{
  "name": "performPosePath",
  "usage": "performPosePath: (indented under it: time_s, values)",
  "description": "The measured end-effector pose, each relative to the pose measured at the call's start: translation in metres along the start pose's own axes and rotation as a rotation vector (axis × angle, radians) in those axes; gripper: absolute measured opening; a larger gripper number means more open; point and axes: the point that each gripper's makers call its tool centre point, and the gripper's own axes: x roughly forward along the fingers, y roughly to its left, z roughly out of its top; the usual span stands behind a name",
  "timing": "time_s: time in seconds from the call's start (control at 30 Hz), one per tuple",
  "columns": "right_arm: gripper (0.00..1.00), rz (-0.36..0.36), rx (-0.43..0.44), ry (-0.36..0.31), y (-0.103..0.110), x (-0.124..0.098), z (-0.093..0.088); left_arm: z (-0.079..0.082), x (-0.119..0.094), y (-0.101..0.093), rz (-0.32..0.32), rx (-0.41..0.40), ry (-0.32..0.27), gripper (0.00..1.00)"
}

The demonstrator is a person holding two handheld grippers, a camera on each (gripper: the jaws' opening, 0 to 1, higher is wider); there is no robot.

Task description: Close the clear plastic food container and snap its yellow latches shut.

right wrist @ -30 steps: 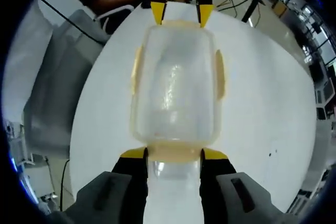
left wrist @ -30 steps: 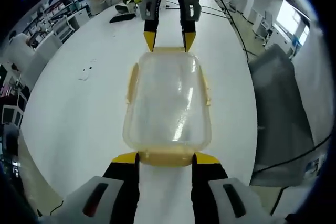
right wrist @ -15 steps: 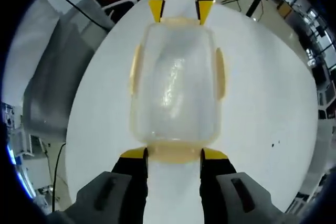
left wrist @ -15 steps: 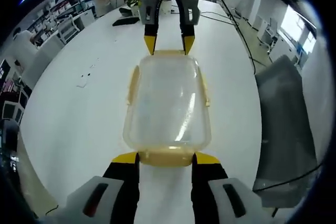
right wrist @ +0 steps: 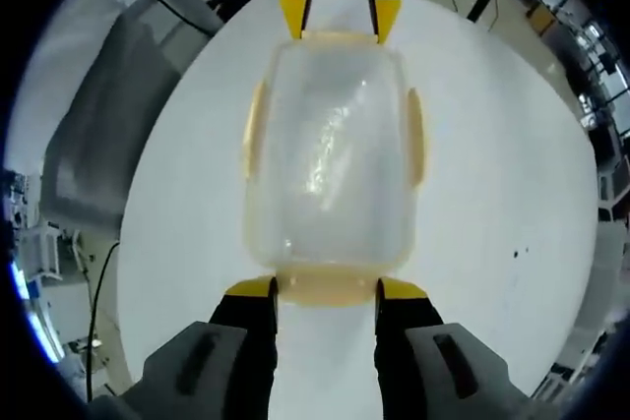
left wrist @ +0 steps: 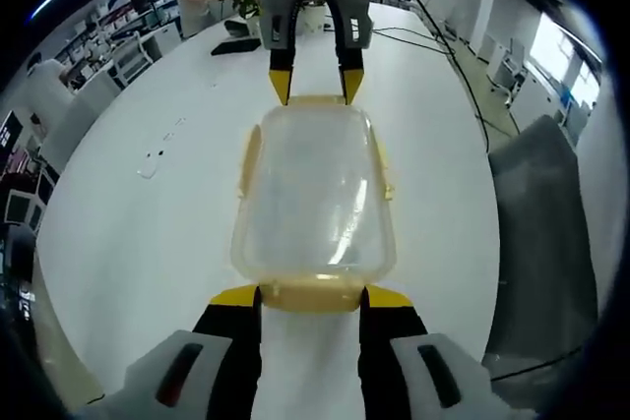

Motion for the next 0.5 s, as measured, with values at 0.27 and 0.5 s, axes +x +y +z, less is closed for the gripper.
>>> performPosePath:
  time_s: [0.27, 0.5]
  values:
    - [0.35, -0.001, -0.004, 0.011, 0.000, 0.002, -0.016, 0.012, 0.011, -0.002, 0.006, 0.001, -0.016, 0.32]
    - [0.35, 0.007, -0.013, 0.025, 0.000, 0.007, -0.023, 0.014, 0.022, -0.003, 0.003, -0.001, -0.018, 0.32]
